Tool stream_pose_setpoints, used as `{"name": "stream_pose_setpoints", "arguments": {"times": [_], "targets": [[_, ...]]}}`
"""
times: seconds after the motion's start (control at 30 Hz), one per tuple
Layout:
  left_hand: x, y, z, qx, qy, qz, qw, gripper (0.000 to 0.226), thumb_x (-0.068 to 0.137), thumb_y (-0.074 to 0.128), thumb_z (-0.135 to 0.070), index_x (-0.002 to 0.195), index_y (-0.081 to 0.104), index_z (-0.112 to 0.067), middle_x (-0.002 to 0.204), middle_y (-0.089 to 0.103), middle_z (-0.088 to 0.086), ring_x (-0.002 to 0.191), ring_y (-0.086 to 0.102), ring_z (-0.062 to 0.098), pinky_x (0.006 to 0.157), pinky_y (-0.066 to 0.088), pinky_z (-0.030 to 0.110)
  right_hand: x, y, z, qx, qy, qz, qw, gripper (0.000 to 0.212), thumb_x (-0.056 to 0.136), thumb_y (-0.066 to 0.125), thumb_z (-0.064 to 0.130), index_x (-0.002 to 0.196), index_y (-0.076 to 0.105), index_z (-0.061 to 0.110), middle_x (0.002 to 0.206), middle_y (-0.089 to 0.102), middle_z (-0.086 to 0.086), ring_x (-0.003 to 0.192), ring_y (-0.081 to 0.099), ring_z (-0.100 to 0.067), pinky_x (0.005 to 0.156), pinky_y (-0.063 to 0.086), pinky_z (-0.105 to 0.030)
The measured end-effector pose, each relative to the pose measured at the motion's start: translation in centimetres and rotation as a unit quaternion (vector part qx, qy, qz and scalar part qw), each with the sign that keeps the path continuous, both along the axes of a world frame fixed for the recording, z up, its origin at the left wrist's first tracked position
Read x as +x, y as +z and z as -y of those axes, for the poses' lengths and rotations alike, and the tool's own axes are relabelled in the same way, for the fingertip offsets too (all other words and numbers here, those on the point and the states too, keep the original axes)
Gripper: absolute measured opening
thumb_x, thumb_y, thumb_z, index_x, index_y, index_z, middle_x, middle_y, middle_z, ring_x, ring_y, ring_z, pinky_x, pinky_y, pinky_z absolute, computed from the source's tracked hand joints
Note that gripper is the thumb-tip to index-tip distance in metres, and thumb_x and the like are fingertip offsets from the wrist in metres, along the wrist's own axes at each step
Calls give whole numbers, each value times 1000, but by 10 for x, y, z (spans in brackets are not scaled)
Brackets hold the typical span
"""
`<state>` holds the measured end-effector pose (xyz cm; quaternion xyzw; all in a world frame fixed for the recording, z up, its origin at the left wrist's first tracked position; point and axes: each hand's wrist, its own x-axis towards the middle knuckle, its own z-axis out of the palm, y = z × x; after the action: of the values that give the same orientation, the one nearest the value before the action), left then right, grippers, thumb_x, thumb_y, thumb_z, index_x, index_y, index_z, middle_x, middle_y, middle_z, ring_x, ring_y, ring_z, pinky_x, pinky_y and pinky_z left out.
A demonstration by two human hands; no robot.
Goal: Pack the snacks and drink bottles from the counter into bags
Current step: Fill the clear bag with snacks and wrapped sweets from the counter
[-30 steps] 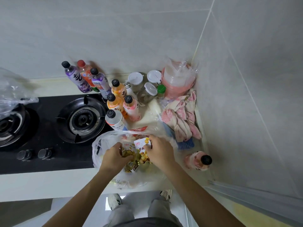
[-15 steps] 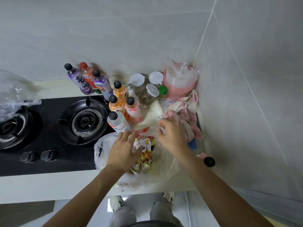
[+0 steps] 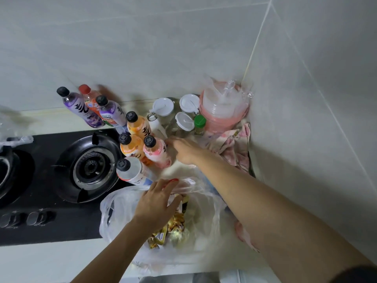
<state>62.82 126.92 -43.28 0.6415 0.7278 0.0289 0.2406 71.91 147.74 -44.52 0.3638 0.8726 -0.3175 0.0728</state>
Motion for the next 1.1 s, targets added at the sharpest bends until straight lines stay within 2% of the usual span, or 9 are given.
{"name": "stream_pose_setpoints", "arguments": {"times": [0.1,0.2,0.33,0.5,0.67,0.8,0.9,1.0,1.1], "targets": [[-5,1,1,-7,12,12,1000,69,92,26,-66,148,48,-33,144,52,-8,132,48,19,102,48,39,-17,-5,-6,-5,38,2,999,84,93,57,0,161,29,40,167,33,9,133,56,-29,85,52,-38],[-8,4,-1,-20,14,12,1000,70,92,23,-67,148,47,-34,142,53,-6,132,47,19,103,48,40,-19,-8,-10,1,65,27,998,78,97,57,8,160,27,43,165,39,7,135,54,-32,99,52,-43],[-10,9,-2,-30,20,17,999,72,89,23,-65,147,49,-31,140,55,-3,129,48,21,100,47,38,-11,-3,1,57,75,24,995,60,96,55,2,152,48,24,155,51,0,133,56,-34,102,49,-43],[-11,11,-4,-34,23,28,999,62,94,34,-58,147,50,-30,140,54,-2,130,46,22,102,46,40,7,2,26,131,33,59,989,21,93,62,-4,109,72,5,109,71,-14,106,69,-35,84,49,-40],[-14,19,4,-5,12,51,999,48,101,52,-42,147,51,-28,140,54,1,132,46,24,102,47,42,26,13,54,122,-118,-17,985,13,95,66,5,105,72,9,90,64,-8,85,64,-27,69,42,-31],[-24,32,20,8,-5,61,998,51,99,57,-33,149,47,-30,142,52,2,132,45,24,100,50,43,48,36,103,145,-256,-122,948,7,90,72,14,97,73,15,71,54,4,65,50,-20,59,33,-27],[-35,42,41,34,-11,65,997,46,98,57,-31,144,53,-27,141,53,1,129,47,25,94,50,42,57,48,164,150,-258,-181,937,11,88,74,13,98,75,15,82,67,5,65,62,-15,55,43,-25],[-53,51,66,55,-3,62,997,41,98,59,-29,139,58,-23,137,56,2,127,48,27,90,52,45,53,51,208,132,-232,-204,942,19,88,75,17,108,77,17,112,68,7,83,68,-12,69,54,-26],[-72,56,88,78,5,57,995,39,96,61,-27,134,60,-21,132,59,3,124,51,29,93,52,47,42,47,227,129,-202,-191,952,23,86,78,19,109,79,20,120,64,8,96,68,-19,79,56,-34]]}}
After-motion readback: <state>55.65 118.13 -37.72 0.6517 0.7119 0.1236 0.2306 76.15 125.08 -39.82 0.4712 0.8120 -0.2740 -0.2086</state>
